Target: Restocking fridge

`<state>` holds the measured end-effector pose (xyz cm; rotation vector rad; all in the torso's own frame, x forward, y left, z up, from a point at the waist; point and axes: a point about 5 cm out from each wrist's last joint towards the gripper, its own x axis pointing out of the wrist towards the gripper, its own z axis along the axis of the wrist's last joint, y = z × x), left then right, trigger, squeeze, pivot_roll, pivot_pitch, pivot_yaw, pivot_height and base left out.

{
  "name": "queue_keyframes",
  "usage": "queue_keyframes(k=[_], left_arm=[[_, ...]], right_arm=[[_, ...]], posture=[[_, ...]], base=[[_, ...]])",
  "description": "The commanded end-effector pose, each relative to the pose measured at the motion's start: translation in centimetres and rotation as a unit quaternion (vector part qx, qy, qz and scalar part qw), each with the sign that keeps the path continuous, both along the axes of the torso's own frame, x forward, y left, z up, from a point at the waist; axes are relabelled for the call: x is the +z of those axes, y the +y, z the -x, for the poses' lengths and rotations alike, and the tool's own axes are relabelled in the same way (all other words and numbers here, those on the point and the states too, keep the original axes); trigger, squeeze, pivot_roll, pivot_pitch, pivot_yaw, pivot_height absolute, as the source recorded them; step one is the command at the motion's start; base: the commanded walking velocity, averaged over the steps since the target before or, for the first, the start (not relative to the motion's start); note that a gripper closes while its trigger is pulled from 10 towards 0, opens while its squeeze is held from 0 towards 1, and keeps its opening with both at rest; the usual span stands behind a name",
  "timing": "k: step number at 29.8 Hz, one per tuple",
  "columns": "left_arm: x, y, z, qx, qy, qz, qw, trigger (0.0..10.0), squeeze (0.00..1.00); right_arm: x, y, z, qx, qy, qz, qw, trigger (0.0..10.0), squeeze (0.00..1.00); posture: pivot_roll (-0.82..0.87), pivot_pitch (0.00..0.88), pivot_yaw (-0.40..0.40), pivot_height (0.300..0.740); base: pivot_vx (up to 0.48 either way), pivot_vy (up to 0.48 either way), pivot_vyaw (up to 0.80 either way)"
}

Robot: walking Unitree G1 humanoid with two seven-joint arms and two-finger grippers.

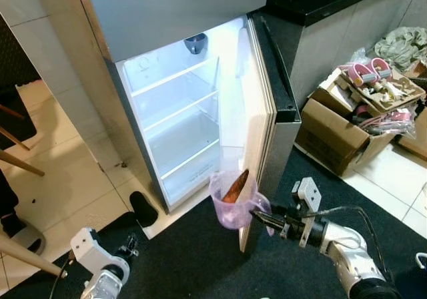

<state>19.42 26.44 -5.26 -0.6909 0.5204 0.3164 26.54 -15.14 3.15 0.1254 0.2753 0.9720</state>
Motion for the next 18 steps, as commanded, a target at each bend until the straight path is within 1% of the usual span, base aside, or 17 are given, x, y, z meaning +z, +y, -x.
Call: queue_keyframes(k=[1, 2, 3, 4, 5, 7, 8, 9, 12, 13, 14, 15, 16, 18], left_arm=[[-1.2, -1.1, 1.4, -0.005, 0.035, 0.01, 0.999, 10.0, 0.0], [-1.7, -1.4, 2.1, -0.009, 0.051, 0.009, 0.999, 10.0, 0.0], [-1.7, -1.4, 2.1, -0.009, 0.051, 0.009, 0.999, 10.0, 0.0], [-2.2, -1.6, 3.1, -0.015, 0.073, 0.006, 0.997, 10.0, 0.0], [-2.2, -1.6, 3.1, -0.015, 0.073, 0.006, 0.997, 10.0, 0.0], [-2.9, -1.9, 4.3, -0.025, 0.102, 0.0, 0.994, 10.0, 0.0], [-2.9, -1.9, 4.3, -0.025, 0.102, 0.0, 0.994, 10.0, 0.0], [-3.1, -2.0, 4.8, -0.029, 0.112, -0.002, 0.993, 10.0, 0.0], [-3.2, -2.1, 5.0, -0.032, 0.117, -0.004, 0.993, 10.0, 0.0], [-3.5, -2.1, 5.6, -0.035, 0.127, -0.005, 0.991, 10.0, 0.0], [-3.5, -2.1, 5.6, -0.035, 0.127, -0.005, 0.991, 10.0, 0.0], [-3.5, -2.1, 5.8, -0.036, 0.131, -0.005, 0.991, 10.0, 0.0], [-3.5, -2.1, 5.8, -0.036, 0.131, -0.005, 0.991, 10.0, 0.0], [-3.6, -2.2, 6.0, -0.038, 0.135, -0.006, 0.99, 10.0, 0.0]], right_arm=[[0.5, -0.5, -0.6, -0.025, -0.02, 0.003, 0.999, 10.0, 0.0], [0.6, -0.7, -0.9, -0.043, -0.026, 0.007, 0.999, 10.0, 0.0], [0.6, -0.7, -0.9, -0.043, -0.026, 0.007, 0.999, 10.0, 0.0], [0.5, -1.1, -1.4, -0.076, -0.033, 0.021, 0.996, 10.0, 0.0], [0.5, -1.1, -1.4, -0.076, -0.033, 0.021, 0.996, 10.0, 0.0], [0.4, -1.8, -2.0, -0.131, -0.039, 0.037, 0.99, 10.0, 0.0], [0.4, -1.8, -2.0, -0.131, -0.039, 0.037, 0.99, 10.0, 0.0], [0.5, -2.3, -2.3, -0.156, -0.042, 0.04, 0.986, 10.0, 0.0], [0.5, -2.5, -2.4, -0.169, -0.044, 0.041, 0.984, 10.0, 0.0], [0.8, -3.5, -2.9, -0.209, -0.049, 0.043, 0.976, 10.0, 0.0], [0.8, -3.5, -2.9, -0.209, -0.049, 0.043, 0.976, 10.0, 0.0], [0.9, -4.0, -3.0, -0.226, -0.052, 0.043, 0.972, 10.0, 0.0], [0.9, -4.0, -3.0, -0.226, -0.052, 0.043, 0.972, 10.0, 0.0], [1.3, -5.3, -3.4, -0.26, -0.059, 0.051, 0.962, 10.0, 0.0]], posture=[[-0.1, 0.012, 0.018, 0.74], [-0.1, 0.012, 0.018, 0.74], [-0.1, 0.012, 0.018, 0.74], [-0.09, 0.012, 0.02, 0.74], [-0.09, 0.012, 0.02, 0.74], [-0.09, 0.011, 0.019, 0.74], [-0.09, 0.011, 0.019, 0.74], [-0.09, 0.011, 0.019, 0.74], [-0.09, 0.011, 0.019, 0.74], [-0.09, 0.011, 0.018, 0.74], [-0.09, 0.011, 0.018, 0.74], [-0.09, 0.011, 0.018, 0.74], [-0.09, 0.011, 0.018, 0.74], [-0.09, 0.006, 0.014, 0.74]], base=[[0.0, 0.0, 0.0], [0.0, 0.0, 0.0], [0.0, 0.0, 0.0], [0.0, 0.0, 0.0], [0.0, 0.0, 0.0], [0.0, 0.0, 0.0], [0.0, 0.0, 0.0], [0.0, 0.0, 0.0], [0.0, 0.0, 0.0], [0.0, 0.0, 0.0], [0.0, 0.0, 0.0], [0.0, 0.0, 0.0], [0.0, 0.0, 0.0], [0.0, 0.0, 0.0]])
